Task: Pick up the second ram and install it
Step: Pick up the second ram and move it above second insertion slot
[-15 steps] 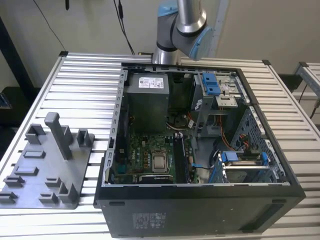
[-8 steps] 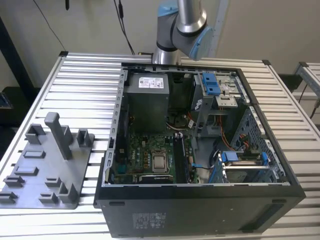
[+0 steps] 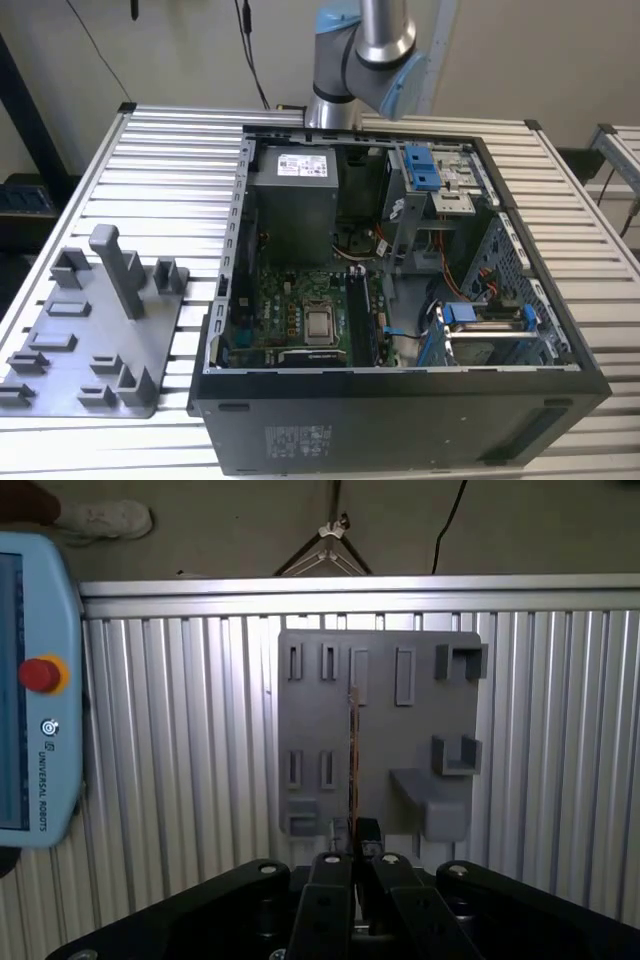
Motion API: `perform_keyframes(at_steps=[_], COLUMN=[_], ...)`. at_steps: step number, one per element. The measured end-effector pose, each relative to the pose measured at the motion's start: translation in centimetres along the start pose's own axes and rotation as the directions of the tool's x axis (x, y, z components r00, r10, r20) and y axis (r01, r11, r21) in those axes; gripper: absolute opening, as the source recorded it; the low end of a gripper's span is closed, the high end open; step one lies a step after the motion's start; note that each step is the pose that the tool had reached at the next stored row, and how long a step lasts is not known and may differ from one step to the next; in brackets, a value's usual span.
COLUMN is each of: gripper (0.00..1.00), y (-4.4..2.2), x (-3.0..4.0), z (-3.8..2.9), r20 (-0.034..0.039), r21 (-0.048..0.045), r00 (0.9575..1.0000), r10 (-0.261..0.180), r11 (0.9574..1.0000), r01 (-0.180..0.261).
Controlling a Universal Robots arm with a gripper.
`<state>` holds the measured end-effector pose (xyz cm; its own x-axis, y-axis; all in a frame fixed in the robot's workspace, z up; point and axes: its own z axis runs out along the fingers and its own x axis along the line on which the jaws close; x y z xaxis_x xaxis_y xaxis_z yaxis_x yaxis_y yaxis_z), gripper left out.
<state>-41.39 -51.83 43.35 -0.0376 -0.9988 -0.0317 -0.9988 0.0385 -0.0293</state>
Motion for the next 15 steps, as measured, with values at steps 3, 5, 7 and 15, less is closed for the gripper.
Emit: perform_keyframes(at_steps=[3,5,7,15], gripper=[0.14,0.14,0.14,0.14], y=[-0.94,-1.65,-2.37,-5.92], x=[-0.04,-0.07,-0.09,-0.23], z=[0.03,0.05,0.07,0.19], r20=[0.0,0.0,0.0,0.0002], r21=[0.0,-0.0002,-0.0002,-0.0003], r00=[1.0,1.0,1.0,1.0], r10=[0.0,0.0,-0.001,-0.003], r11=[1.0,1.0,1.0,1.0], r01=[0.0,0.0,0.001,0.003])
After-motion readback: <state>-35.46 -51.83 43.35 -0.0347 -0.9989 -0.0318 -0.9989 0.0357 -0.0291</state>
